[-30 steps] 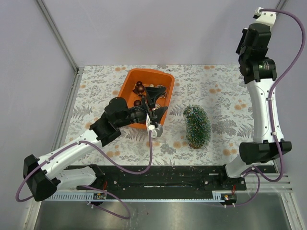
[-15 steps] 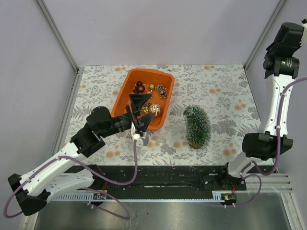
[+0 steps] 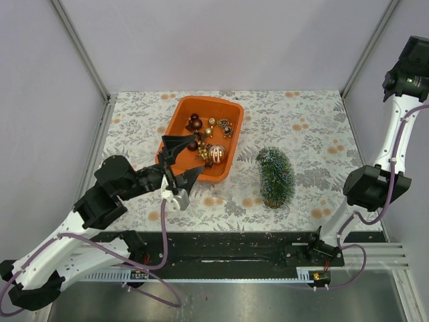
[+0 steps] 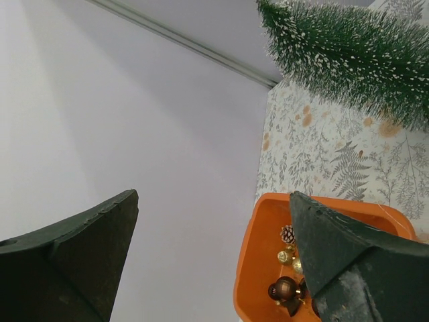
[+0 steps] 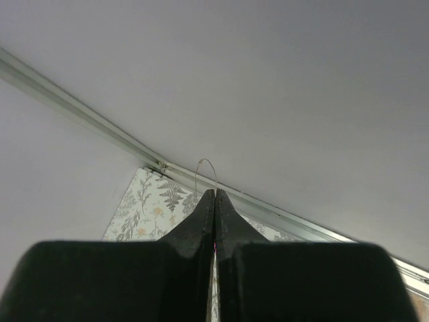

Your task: Decorate the small christmas tree

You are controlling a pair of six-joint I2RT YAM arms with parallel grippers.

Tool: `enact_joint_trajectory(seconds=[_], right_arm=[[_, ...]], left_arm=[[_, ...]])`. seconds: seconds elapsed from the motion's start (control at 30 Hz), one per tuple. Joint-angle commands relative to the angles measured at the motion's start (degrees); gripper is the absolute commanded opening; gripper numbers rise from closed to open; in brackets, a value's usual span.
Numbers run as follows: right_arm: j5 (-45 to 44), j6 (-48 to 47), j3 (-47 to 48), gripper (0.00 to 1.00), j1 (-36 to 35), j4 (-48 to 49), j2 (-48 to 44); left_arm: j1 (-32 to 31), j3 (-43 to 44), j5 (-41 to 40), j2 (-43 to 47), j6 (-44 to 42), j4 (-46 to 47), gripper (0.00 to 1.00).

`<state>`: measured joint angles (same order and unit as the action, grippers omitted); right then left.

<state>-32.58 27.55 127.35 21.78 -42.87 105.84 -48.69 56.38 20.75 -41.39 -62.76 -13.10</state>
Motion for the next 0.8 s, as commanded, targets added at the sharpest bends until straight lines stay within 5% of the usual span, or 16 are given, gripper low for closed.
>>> enact_joint_trajectory(seconds=[0.0, 0.3, 0.53, 0.77], right_arm=[[-3.99, 3.91, 1.77, 0.0, 3.09, -1.16, -7.13], [-5.74, 2.42, -17.72, 0.0, 2.39, -1.07, -24.78], [-4.52, -0.38, -43.03, 0.0, 2.21, 5.16, -49.99], [-0.48, 0.39, -51.05, 0.0, -0.5, -2.9, -63.37]], left_arm=[[-0.09, 2.24, 0.43, 1.92, 3.96, -0.95, 0.99], [-2.11, 11.54, 13.26, -1.67, 12.82, -7.29, 0.99], [-8.88, 16.84, 9.13, -10.2, 18.9, -4.66, 0.99], [-13.62, 18.85, 3.95, -14.94, 22.94, 0.09, 0.99]])
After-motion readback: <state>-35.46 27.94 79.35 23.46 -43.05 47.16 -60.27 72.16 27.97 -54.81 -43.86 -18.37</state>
